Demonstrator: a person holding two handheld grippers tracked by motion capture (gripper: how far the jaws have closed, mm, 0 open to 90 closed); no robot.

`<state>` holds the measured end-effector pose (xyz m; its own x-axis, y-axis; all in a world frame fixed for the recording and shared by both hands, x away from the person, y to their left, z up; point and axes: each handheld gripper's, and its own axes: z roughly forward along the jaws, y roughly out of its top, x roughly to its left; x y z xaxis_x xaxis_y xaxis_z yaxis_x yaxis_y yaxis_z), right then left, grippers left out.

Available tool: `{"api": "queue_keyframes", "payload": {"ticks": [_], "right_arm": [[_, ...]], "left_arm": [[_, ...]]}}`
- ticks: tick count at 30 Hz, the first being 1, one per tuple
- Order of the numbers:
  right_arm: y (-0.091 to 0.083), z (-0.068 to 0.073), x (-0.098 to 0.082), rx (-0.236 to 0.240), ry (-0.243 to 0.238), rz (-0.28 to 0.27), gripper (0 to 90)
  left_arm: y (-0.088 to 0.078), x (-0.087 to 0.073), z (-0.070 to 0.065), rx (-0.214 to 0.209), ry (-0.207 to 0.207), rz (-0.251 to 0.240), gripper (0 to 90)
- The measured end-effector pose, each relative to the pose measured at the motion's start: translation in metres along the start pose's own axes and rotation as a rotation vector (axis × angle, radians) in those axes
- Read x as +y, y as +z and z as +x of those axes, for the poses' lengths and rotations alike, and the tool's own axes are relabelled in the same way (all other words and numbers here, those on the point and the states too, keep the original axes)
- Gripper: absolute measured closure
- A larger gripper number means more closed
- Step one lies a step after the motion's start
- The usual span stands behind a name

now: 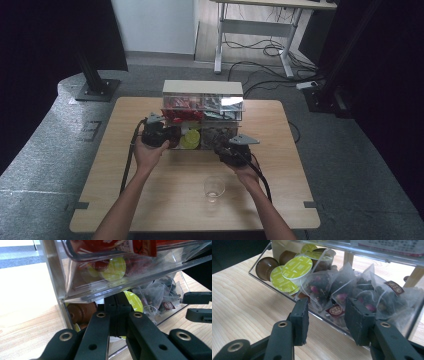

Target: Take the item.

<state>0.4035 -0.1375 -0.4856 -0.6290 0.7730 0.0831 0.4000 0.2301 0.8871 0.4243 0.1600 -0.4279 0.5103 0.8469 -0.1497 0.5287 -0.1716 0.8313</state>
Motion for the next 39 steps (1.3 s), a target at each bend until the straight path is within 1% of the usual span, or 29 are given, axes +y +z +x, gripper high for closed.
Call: {"api": "queue_keyframes", "payload": {"ticks": [5, 8, 14, 21, 25, 30, 33, 37, 39], "right_arm": [[0.007, 0.001, 0.000, 0.007, 0.011, -0.008, 53.7], [0.010, 0.001, 0.000, 0.009, 0.020, -0.010, 53.7], [0.014, 0.003, 0.001, 0.010, 0.015, -0.014, 53.6], [0.020, 0.007, 0.006, 0.027, 0.013, -0.010, 52.2], [0.023, 0.009, 0.008, 0.028, 0.000, -0.006, 52.1], [0.027, 0.009, 0.009, 0.019, 0.013, -0.002, 51.6], [0.029, 0.009, 0.010, 0.012, 0.011, -0.013, 50.9], [0.033, 0.010, 0.009, 0.001, 0.007, -0.009, 49.2], [0.035, 0.010, 0.009, 0.006, 0.009, -0.008, 48.7]], "left_arm": [[0.001, 0.002, -0.004, -0.005, 0.012, 0.001, 90.0], [0.002, 0.003, -0.004, -0.005, 0.012, 0.003, 90.0], [0.003, 0.003, -0.004, -0.006, 0.013, 0.005, 90.0], [0.002, 0.003, -0.004, -0.008, 0.010, 0.007, 90.0], [0.002, 0.003, -0.004, -0.008, 0.009, 0.005, 90.0], [0.002, 0.003, -0.004, -0.009, 0.009, 0.006, 90.0], [0.002, 0.003, -0.004, -0.009, 0.009, 0.006, 90.0], [0.002, 0.004, -0.004, -0.008, 0.007, 0.004, 90.0], [0.002, 0.004, -0.004, -0.007, 0.006, 0.002, 90.0]]}}
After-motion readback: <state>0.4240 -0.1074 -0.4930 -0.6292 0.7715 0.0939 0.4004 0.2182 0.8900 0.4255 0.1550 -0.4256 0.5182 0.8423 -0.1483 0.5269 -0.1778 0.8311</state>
